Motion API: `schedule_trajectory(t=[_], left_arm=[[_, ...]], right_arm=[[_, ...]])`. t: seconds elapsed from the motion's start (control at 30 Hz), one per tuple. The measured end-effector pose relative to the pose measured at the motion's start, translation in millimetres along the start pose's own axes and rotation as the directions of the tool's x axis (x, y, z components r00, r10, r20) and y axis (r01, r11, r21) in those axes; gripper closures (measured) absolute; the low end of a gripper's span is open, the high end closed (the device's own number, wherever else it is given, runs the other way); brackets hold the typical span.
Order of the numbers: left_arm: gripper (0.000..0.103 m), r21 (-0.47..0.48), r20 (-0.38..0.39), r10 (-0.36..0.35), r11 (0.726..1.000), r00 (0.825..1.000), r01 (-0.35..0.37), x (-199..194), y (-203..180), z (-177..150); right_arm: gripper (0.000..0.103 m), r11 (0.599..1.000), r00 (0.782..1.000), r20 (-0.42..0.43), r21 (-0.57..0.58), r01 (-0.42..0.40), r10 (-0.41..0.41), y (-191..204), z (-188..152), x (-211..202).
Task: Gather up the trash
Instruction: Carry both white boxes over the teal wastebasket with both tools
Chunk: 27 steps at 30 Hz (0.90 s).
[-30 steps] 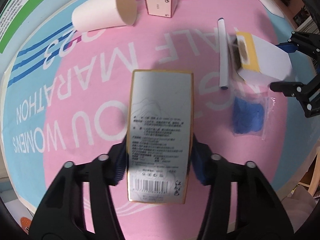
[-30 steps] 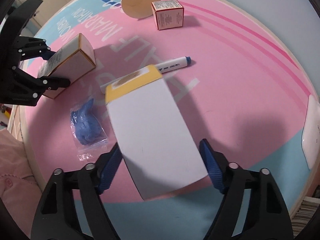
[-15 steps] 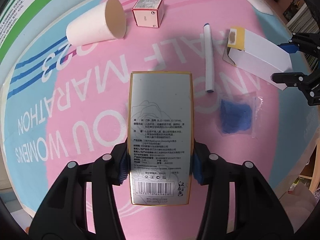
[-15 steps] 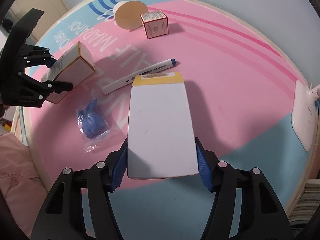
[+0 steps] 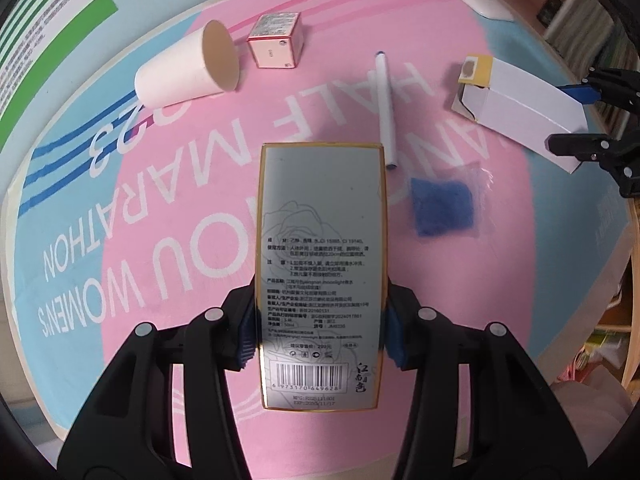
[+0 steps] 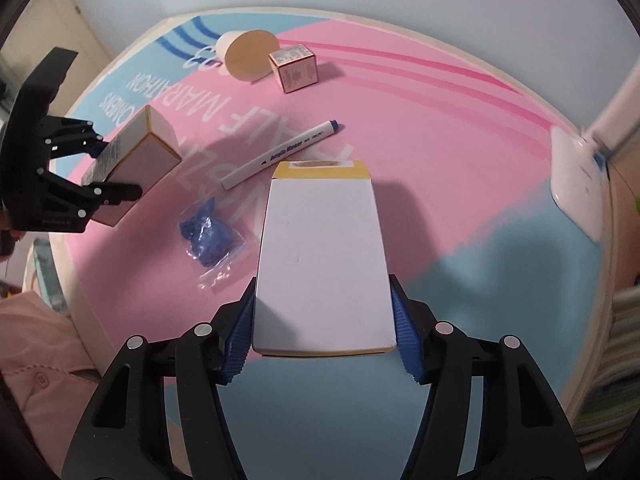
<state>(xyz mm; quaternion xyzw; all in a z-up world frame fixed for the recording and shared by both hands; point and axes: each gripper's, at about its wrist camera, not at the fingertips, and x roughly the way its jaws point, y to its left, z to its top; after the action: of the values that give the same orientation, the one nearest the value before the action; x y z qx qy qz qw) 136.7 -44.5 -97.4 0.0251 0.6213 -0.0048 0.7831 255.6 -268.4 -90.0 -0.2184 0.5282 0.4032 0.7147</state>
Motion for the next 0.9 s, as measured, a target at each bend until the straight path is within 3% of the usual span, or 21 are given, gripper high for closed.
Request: schedule_trajectory(t=[0.27, 0.5, 0.67, 0.8, 0.9], left_arm=[[0.056, 0.123, 0.032, -0.035, 0.992, 0.999, 0.030, -10, -8, -20], [0.056, 0.303, 0.041, -0.094, 0.950, 0.995, 0.077, -21, -10, -46], [0.056, 0.460, 0.045, -0.143, 0.882, 0.989, 0.107, -30, -19, -66], [0.056, 0.571, 0.024, -0.173, 0.811, 0.985, 0.129, -34, -34, -82], [0.056, 0.653, -0.002, -0.202, 0.741, 0.979, 0.154, -37, -57, -97]], right_arm=[[0.042, 0.990, 0.997, 0.021, 0.123, 0.071, -0.074, 22, -33, -23], [0.042, 0.942, 0.983, 0.026, 0.292, 0.165, -0.181, 63, -64, -42], [0.042, 0.886, 0.970, 0.030, 0.414, 0.208, -0.242, 105, -91, -57], [0.042, 0.818, 0.961, 0.034, 0.533, 0.214, -0.274, 136, -124, -70], [0.042, 0.771, 0.953, 0.016, 0.592, 0.235, -0.303, 162, -153, -80]])
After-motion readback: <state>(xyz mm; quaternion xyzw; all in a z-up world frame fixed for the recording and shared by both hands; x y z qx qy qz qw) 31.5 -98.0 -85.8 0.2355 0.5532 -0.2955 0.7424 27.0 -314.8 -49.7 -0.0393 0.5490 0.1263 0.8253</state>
